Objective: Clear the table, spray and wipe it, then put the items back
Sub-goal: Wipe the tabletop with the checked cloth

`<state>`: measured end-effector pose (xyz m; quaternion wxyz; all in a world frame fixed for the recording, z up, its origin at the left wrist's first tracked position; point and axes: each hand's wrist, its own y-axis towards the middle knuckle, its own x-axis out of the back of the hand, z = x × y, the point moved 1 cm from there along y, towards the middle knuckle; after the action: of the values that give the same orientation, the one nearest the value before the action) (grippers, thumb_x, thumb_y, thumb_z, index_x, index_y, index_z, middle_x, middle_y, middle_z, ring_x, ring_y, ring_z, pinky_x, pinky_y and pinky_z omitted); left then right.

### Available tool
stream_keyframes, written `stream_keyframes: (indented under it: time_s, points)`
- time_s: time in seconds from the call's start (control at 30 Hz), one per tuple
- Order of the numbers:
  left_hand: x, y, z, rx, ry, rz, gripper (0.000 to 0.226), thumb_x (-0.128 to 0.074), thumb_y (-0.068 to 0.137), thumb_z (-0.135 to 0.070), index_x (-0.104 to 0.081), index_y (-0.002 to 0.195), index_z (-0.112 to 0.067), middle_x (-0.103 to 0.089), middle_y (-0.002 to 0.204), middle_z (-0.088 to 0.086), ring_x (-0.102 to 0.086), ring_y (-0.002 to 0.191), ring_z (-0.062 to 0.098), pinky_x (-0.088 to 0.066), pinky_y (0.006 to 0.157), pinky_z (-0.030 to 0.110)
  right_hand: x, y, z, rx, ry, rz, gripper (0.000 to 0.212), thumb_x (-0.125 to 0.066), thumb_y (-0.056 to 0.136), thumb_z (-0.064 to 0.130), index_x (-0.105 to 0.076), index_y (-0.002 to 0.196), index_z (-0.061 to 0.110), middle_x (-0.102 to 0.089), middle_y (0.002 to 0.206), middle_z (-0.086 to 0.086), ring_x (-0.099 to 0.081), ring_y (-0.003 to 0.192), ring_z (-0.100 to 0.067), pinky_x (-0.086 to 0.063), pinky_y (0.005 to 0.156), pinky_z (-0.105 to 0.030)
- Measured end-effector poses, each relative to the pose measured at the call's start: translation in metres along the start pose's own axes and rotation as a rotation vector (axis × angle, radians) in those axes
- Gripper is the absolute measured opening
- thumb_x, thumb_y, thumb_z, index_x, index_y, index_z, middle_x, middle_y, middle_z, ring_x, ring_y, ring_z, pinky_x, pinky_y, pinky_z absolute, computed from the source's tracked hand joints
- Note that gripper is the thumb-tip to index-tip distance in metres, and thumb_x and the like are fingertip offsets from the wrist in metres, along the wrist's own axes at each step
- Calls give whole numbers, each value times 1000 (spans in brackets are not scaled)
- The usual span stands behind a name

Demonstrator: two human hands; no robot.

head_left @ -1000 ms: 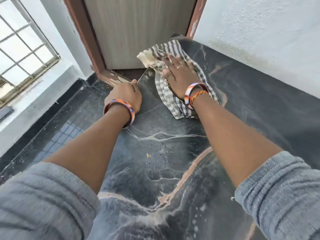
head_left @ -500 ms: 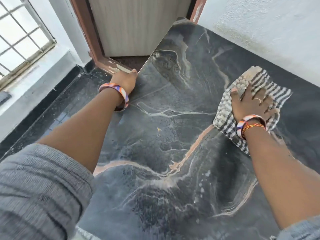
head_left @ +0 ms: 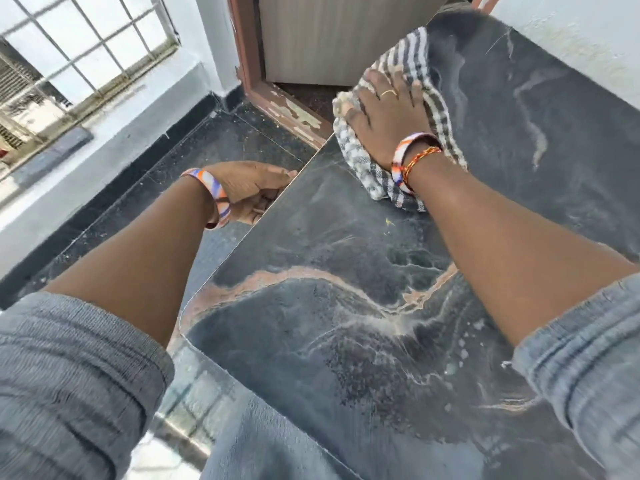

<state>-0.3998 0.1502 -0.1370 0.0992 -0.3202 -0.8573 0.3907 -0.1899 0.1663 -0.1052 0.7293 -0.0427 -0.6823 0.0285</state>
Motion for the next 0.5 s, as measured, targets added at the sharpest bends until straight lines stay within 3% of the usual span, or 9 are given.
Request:
stream_keyframes:
  time_s: [0.07, 0.1, 0.17, 0.27, 0.33, 0.4, 0.47, 0.5]
  points:
    - [2, -10, 13, 28, -17, 19, 41, -50, 90, -31, -77, 60, -23, -72, 57, -6, -65, 48, 4, -55, 55, 17, 0, -7, 20, 150, -12, -61, 47, -28, 96, 35, -59, 115, 4, -54, 131, -17, -40, 129, -30, -15, 115, -42]
    - [3, -15, 18, 48, -35, 9, 43, -49, 91, -31, -77, 60, -21, -73, 57, -5, -66, 48, 5, -55, 55, 18, 0, -13, 33, 213, -7, -91, 50, -27, 94, 34, -65, 100, 2, -63, 112, -19, -51, 110, -31, -24, 110, -39]
    - [8, -29, 31, 81, -64, -47, 44, -46, 94, -31, -73, 62, -16, -70, 53, -4, -63, 43, 5, -53, 48, 15, -1, -33, 64, 313, 8, -101, 51, -28, 93, 34, -65, 76, 3, -61, 77, -16, -46, 77, -28, -33, 88, -33]
    - [16, -53, 53, 105, -44, -125, 32, -43, 96, -29, -62, 74, -16, -66, 52, -5, -57, 36, 5, -48, 41, 12, -7, -65, 104, 417, 11, -50, 50, -30, 94, 35, -43, 52, 12, -46, 57, -4, -40, 65, -23, -28, 75, -31]
    - [16, -71, 70, 119, -33, -187, 33, -41, 97, -27, -58, 71, -15, -63, 46, -4, -54, 31, 4, -44, 38, 9, -10, -87, 124, 488, 35, -56, 48, -26, 90, 36, -43, 52, 13, -55, 60, -7, -44, 62, -24, -28, 71, -32]
    - [12, -89, 85, 114, -39, -270, 33, -40, 97, -24, -56, 69, -15, -62, 40, -6, -53, 30, 3, -44, 38, 9, -12, -110, 140, 562, 54, -58, 49, -26, 91, 38, -61, 68, 13, -67, 76, -9, -55, 74, -28, -31, 72, -34]
    - [5, -106, 97, 66, -66, -368, 30, -40, 97, -18, -57, 72, -16, -64, 43, -7, -57, 34, 3, -49, 40, 13, -17, -137, 155, 630, 25, -19, 45, -28, 96, 41, -64, 100, 15, -66, 108, -6, -55, 105, -27, -32, 94, -38]
    - [0, -114, 101, 27, -95, -439, 29, -40, 96, -16, -57, 73, -16, -65, 46, -7, -58, 34, 2, -50, 40, 14, -21, -150, 160, 645, 15, -2, 45, -28, 97, 43, -59, 116, 17, -59, 125, -5, -47, 120, -26, -24, 106, -40]
